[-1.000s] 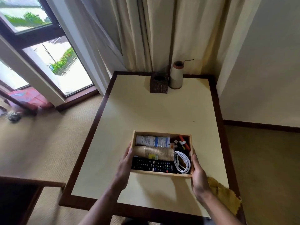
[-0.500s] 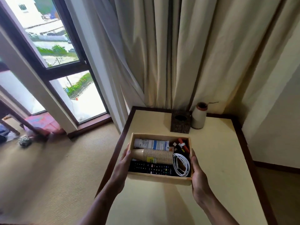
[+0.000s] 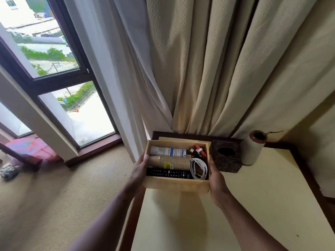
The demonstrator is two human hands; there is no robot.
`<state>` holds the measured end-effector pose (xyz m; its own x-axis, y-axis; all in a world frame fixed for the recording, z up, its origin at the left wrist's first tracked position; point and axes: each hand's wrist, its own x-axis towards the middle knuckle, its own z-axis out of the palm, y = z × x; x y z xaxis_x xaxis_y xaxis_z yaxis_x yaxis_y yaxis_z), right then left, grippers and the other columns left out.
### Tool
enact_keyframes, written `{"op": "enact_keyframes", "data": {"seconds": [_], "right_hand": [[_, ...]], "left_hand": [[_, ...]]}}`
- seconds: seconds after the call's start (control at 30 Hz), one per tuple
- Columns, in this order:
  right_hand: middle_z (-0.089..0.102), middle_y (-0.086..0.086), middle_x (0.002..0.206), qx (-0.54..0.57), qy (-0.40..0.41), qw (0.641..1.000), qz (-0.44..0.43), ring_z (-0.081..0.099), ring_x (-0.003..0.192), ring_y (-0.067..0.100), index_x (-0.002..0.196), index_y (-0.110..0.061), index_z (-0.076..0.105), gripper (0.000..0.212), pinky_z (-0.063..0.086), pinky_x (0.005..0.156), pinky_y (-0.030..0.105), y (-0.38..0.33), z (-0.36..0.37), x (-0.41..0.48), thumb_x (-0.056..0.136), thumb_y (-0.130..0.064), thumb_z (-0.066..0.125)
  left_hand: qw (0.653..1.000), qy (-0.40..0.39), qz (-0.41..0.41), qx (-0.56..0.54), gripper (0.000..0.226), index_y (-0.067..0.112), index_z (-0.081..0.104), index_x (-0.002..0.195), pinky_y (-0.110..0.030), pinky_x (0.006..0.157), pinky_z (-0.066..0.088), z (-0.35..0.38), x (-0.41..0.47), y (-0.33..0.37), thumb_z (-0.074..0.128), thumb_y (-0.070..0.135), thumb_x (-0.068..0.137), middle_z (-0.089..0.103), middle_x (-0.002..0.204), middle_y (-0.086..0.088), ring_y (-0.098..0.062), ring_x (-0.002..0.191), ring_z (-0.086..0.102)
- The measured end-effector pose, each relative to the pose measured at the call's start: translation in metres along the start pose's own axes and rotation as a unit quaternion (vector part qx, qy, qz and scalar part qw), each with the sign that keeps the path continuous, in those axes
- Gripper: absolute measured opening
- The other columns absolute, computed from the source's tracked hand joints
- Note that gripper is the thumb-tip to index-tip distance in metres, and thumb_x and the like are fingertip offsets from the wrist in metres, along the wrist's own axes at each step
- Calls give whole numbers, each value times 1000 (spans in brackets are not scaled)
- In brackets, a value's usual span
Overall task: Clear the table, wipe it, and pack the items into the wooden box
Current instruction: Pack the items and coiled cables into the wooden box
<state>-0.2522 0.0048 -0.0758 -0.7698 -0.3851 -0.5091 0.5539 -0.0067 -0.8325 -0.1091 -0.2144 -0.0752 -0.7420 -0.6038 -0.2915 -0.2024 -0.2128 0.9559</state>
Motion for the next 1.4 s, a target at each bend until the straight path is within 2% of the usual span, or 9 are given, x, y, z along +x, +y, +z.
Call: {"op": "enact_keyframes", "data": {"seconds": [0.27,0.37,0.43,0.53,0.6,0.7,0.8,0.97,1.4], "right_hand": [[73,8,123,-12,25,1000,-7,68,112,23,116,-25,72,41,53,101,44,-18,10,41,104,-51,43],[78,5,102,-35,12,999,-30,73,88,12,100,-23,73,35,58,72,28,-30,2,39,107,-40,43],[79,5,100,-117,25,986,-118,73,87,10,90,-27,76,35,55,74,27,-38,-11,35,106,-32,45],[70,6,112,-344,106,892,-275,66,103,18,109,-22,74,26,51,83,28,-39,-44,36,98,-8,54],[60,9,122,-492,136,798,-321,58,114,28,126,-17,67,41,50,89,33,-39,-60,45,87,-4,63],[36,11,157,-701,103,654,-265,30,143,37,152,-21,42,79,35,114,50,-40,-75,61,79,-28,73],[20,15,167,-769,74,591,-233,14,154,38,160,-19,25,92,21,123,55,-30,-84,71,83,-34,73],[32,22,161,-755,114,584,-275,25,151,44,158,-20,35,85,28,120,59,-18,-89,82,85,-36,76],[14,19,168,-738,114,608,-269,6,155,42,162,-31,17,74,11,124,57,-32,-67,118,98,-43,53]], "left_hand": [[1000,-1,14,26,51,35,58,141,-60,102,52,5,58,-26,51,61,98,68,132,-9,-34,123,64],[998,60,21,30,60,35,58,141,-58,101,53,13,65,-30,53,70,93,69,130,-7,-30,120,66],[989,142,19,28,76,29,48,149,-55,103,53,20,51,-26,57,74,89,62,140,-11,-29,122,63],[970,240,16,18,91,31,26,157,-56,112,44,35,13,-36,69,68,85,43,155,-14,-30,135,50],[980,196,15,7,110,44,10,157,-56,117,35,47,-9,-49,80,65,76,33,163,-11,-30,144,41],[984,156,29,80,147,51,-11,154,-51,124,21,66,-18,-62,97,61,54,16,170,-2,-21,151,26],[974,195,62,96,157,42,-13,156,-39,119,25,82,-11,-60,102,41,51,17,166,-8,-21,145,30],[957,255,109,89,137,30,15,150,-51,109,48,85,6,-64,104,32,46,41,145,-9,-25,129,47],[952,255,143,91,118,28,31,134,-46,99,54,92,52,-58,105,28,43,50,132,-3,-19,119,54]]}}
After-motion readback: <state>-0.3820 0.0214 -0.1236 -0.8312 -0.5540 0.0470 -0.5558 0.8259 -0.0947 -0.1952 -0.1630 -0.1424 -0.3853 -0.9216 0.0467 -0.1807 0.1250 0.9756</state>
